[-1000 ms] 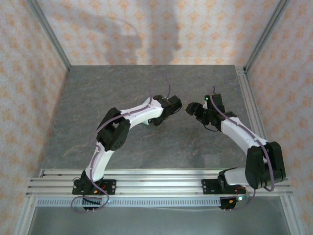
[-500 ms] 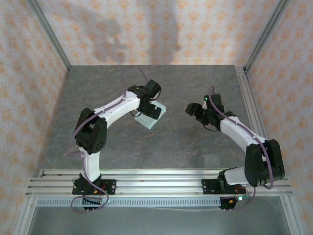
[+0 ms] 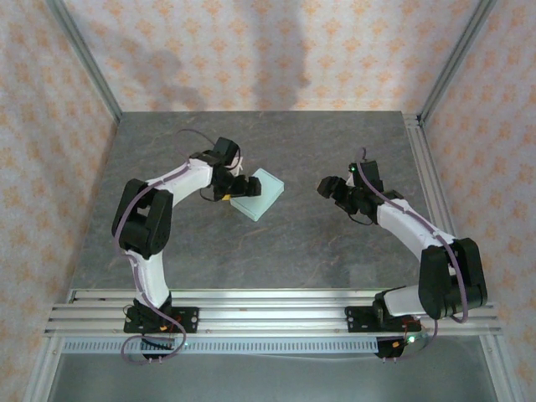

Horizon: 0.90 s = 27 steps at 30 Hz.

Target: Fold the paper box

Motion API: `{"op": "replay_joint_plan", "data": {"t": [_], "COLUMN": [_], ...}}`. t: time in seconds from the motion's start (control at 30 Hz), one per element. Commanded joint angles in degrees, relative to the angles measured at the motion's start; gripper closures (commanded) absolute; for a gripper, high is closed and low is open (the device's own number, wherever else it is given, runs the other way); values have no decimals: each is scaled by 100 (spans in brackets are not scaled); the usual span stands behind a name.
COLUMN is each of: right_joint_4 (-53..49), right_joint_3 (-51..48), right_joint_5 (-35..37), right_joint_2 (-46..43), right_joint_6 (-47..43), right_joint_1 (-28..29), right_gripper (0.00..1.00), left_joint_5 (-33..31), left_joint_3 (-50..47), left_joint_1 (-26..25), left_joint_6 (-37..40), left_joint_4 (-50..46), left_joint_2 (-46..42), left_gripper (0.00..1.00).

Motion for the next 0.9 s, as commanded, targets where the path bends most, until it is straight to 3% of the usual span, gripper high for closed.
{"op": "replay_joint_plan", "data": {"t": [0.0, 0.1, 0.33, 0.5, 0.67, 0.87], "right_joint_4": [8, 37, 66, 75, -199, -50], "right_joint_3": [79, 76, 103, 59, 260, 113], "right_joint_5": [80, 50, 59, 78, 65, 1274], "right_joint_2": [-84, -45, -17, -47, -151, -638], "right_joint_6": [-100, -90, -96, -157, -653, -1465], "right_joint_1": [-25, -25, -25, -29, -25, -25], "right_gripper": [29, 29, 28, 26, 20, 9], "left_joint_5": [721, 890, 629, -170, -837, -1570], "left_joint_3": [-346, -499, -538, -492, -764, -1467], "left_joint_1": [-46, -161, -643, -589, -389, -180], "left_joint_6": [-368, -535, -711, -363, 42, 524], "left_joint_4": [436, 604, 847, 491, 563, 1066], "left_joint_2": [-314, -426, -589, -816, -1443, -2484], "left_gripper": [8, 9, 7, 1, 0, 0]}}
